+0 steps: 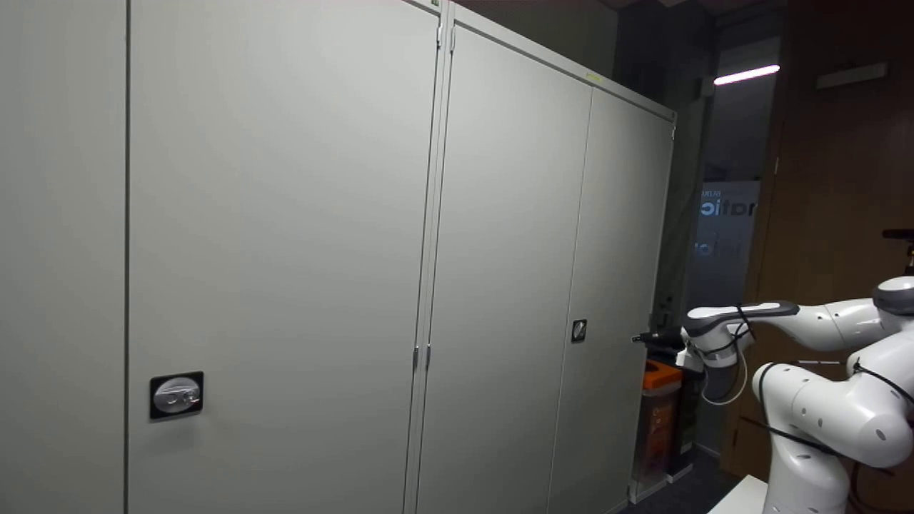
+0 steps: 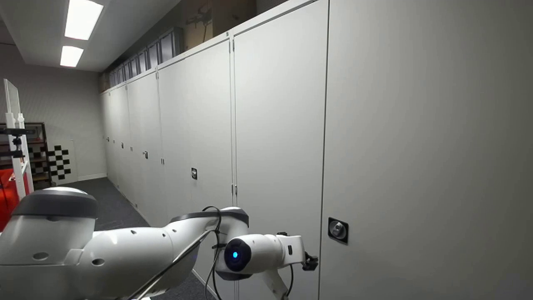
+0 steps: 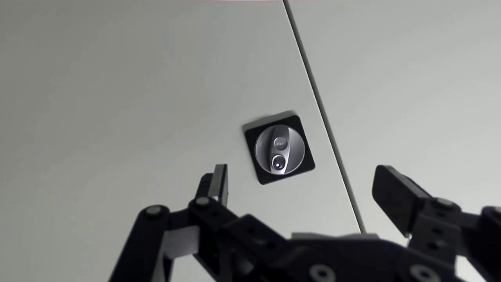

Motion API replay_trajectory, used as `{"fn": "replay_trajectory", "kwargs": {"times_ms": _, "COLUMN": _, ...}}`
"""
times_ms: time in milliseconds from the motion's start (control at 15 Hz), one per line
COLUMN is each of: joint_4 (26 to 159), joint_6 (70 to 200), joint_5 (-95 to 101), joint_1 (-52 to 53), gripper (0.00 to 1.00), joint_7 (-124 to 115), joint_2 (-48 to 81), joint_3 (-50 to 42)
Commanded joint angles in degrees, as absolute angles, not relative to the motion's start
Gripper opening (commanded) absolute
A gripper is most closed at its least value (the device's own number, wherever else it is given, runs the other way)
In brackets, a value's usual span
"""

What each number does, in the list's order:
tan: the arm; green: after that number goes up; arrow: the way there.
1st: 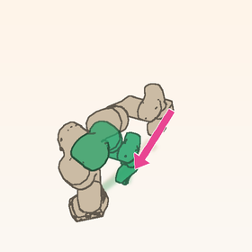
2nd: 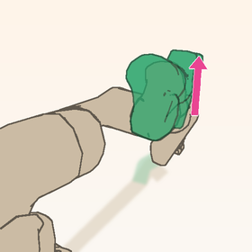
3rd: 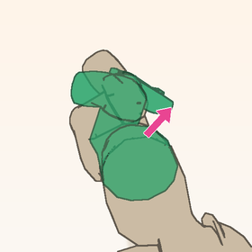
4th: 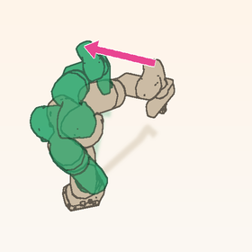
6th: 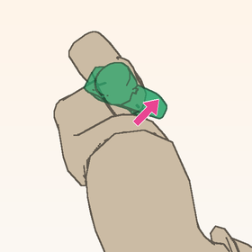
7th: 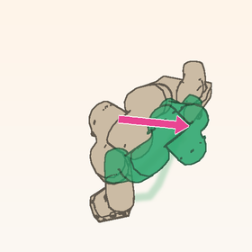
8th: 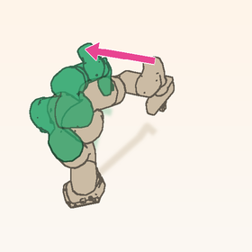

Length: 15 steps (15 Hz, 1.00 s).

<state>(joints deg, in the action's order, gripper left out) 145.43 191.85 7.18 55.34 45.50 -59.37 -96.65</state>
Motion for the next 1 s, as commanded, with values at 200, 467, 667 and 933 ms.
{"fn": "replay_trajectory", "kwargs": {"times_ms": 200, "joint_4": 142.65, "joint_6": 201.52, "joint_5": 11.63, "joint_1": 61.4, "gripper": 1.0, "joint_7": 39.07, "joint_2": -61.72, "joint_3": -100.46}}
{"fn": "replay_trajectory", "kwargs": {"times_ms": 467, "joint_4": 138.88, "joint_6": 198.31, "joint_5": 14.68, "joint_1": 59.85, "gripper": 1.0, "joint_7": 35.21, "joint_2": -65.29, "joint_3": -99.86}}
{"fn": "replay_trajectory", "kwargs": {"times_ms": 667, "joint_4": 136.46, "joint_6": 198.3, "joint_5": 15.82, "joint_1": 60.36, "gripper": 1.0, "joint_7": 32.15, "joint_2": -67.37, "joint_3": -99.91}}
{"fn": "replay_trajectory", "kwargs": {"times_ms": 933, "joint_4": 134.91, "joint_6": 198.3, "joint_5": 17.71, "joint_1": 60.78, "gripper": 1.0, "joint_7": 29.9, "joint_2": -69.91, "joint_3": -100.12}}
